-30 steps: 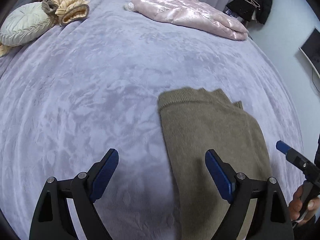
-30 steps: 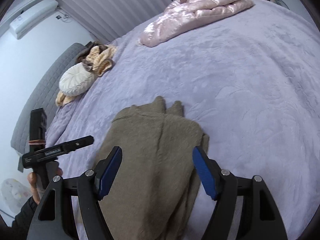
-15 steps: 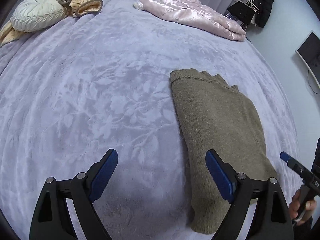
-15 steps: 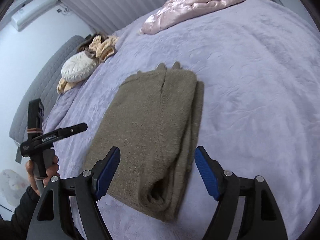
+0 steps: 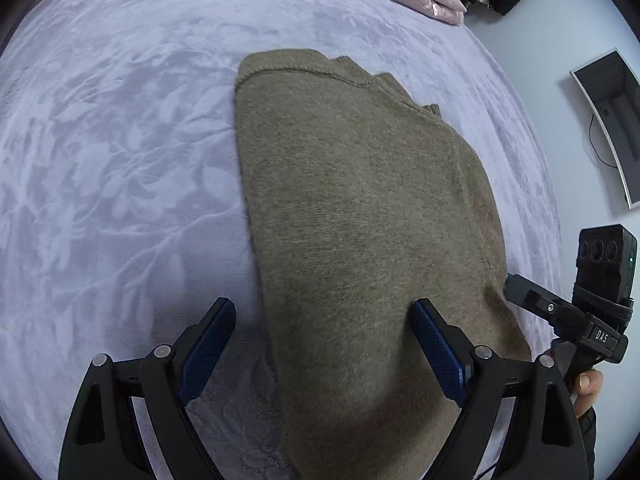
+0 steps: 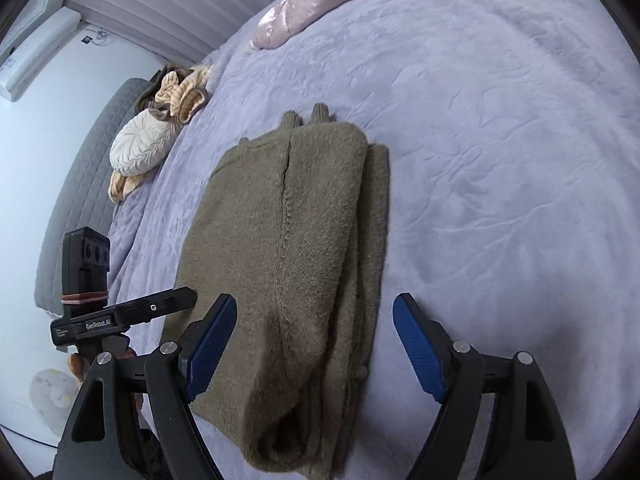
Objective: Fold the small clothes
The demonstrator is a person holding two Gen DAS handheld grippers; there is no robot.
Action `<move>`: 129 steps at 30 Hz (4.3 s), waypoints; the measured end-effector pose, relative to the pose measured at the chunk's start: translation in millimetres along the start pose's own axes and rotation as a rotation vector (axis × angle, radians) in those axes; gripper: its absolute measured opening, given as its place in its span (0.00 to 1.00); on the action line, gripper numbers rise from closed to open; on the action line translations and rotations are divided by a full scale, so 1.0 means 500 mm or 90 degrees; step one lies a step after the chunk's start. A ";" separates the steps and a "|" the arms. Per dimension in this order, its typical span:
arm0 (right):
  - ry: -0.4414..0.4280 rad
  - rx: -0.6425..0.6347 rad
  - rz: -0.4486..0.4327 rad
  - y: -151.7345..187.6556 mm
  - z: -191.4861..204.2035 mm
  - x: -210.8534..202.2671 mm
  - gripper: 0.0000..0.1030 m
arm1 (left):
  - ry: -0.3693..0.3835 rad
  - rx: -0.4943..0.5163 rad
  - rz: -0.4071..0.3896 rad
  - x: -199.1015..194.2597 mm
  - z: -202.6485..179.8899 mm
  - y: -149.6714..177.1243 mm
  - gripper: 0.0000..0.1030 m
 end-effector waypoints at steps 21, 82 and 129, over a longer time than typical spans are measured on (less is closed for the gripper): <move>-0.081 -0.030 -0.015 -0.009 0.024 0.083 0.37 | 0.102 0.034 -0.011 0.013 -0.015 -0.019 0.50; -0.069 -0.109 0.030 0.360 0.245 -0.055 0.33 | 0.030 0.084 -0.055 -0.209 0.018 0.406 0.45; 0.036 -0.427 0.042 0.376 0.310 -0.036 0.69 | -0.344 0.158 -0.106 -0.169 0.050 0.261 0.99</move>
Point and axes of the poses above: each gripper's, at about its wrist camera, not at the fingertips, and x roughly the way its jaws point, z to its left, y to its underside, the point moved 2 cm from there along x, roughly the way its jaws point, and after that the axes turned 5 degrees about -z, right-handed, at the moved point
